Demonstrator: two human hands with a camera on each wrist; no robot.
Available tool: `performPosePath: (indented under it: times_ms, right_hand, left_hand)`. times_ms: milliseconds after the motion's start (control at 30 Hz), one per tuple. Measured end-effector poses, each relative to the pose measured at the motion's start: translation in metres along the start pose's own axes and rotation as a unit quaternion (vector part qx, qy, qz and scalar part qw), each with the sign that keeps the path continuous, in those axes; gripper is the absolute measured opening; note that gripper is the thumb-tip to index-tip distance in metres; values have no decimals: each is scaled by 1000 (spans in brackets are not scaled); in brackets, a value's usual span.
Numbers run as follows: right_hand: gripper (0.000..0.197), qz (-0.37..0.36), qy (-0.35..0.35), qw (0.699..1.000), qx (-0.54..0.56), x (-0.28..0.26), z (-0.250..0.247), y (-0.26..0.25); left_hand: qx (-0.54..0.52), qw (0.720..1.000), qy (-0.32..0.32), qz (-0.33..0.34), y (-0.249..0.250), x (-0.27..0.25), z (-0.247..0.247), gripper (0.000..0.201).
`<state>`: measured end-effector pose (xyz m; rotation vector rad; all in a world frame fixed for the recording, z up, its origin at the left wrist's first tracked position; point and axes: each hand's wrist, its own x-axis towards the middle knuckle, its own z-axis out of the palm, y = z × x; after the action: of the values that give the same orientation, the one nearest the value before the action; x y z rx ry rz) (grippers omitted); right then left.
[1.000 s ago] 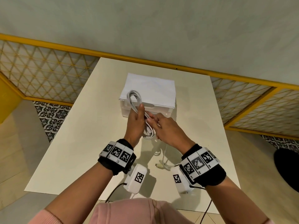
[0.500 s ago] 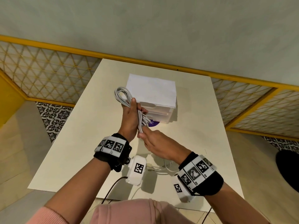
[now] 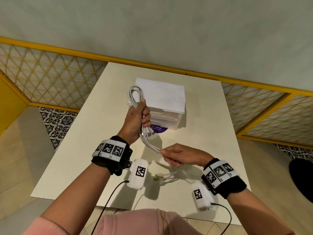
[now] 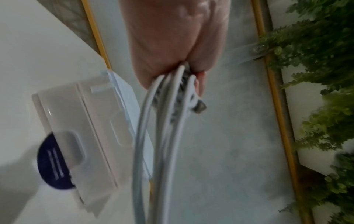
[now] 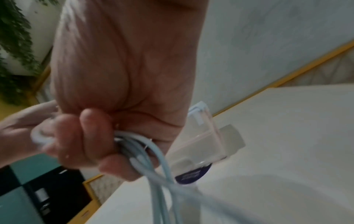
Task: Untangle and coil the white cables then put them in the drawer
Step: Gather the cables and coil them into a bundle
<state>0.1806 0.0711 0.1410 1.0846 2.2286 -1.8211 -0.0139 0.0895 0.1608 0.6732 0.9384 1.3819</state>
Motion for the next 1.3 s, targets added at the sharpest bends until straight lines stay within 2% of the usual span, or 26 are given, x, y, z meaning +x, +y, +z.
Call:
performPosePath:
  times_ms: [100,233,333,500,567,667,733,800,867,933,1000,1067,1200,1300]
  right_hand:
    - [36,17,21,998,-58,-13,-24,0]
    - [24,26,23,989,-142,-23,-51,-28]
    - [16,15,13,985,-174,-27,-61,-50]
    - [29,-11,81,956,-282,-20,-62,-66]
    - [27,-14,87,958,-274,-22,-62,-68]
    - [26,13,38,968,-247,-31,-61,-70]
    - [27,30,-3,969,-243,-35,-56,-69]
    - [28,34,-15,968,-249,-35,-52,-66]
    - [28,39,9,965,-258,-33,-54,-64]
    - [29,45,43,958,-278,-30,-60,-65]
    - [30,42,60,951,-299,-25,-62,-67]
    - [28,25,77,946,-315,-18,-61,-69]
    - [23,-10,116,943,-311,-11,-56,-72]
    - [31,-27,127,945,-299,-12,-56,-71]
  left_hand:
    - [94,993,-71,-32,-2,-3,-9,36]
    - [258,952,-155,-47,-17,-16,-1,28]
    - [278,943,-171,-61,-21,-22,9,27]
    - [239,948,-200,-61,-22,-27,17,36]
    - [208,961,-176,-37,-21,-23,15,34]
    - [123,991,-44,7,-21,-9,-2,32]
    - [81,995,49,43,-20,0,-17,33]
    - [73,993,79,52,-19,5,-28,33]
    - [95,994,38,29,-17,3,-31,35]
    - [126,991,-44,-11,-17,-3,-27,36]
    - [175,976,-121,-36,-20,-10,-17,37]
    - [237,956,-170,-31,-25,-19,-4,41]
    - [306,936,-176,6,-29,-30,11,43]
    - [274,948,-160,4,-28,-31,12,33]
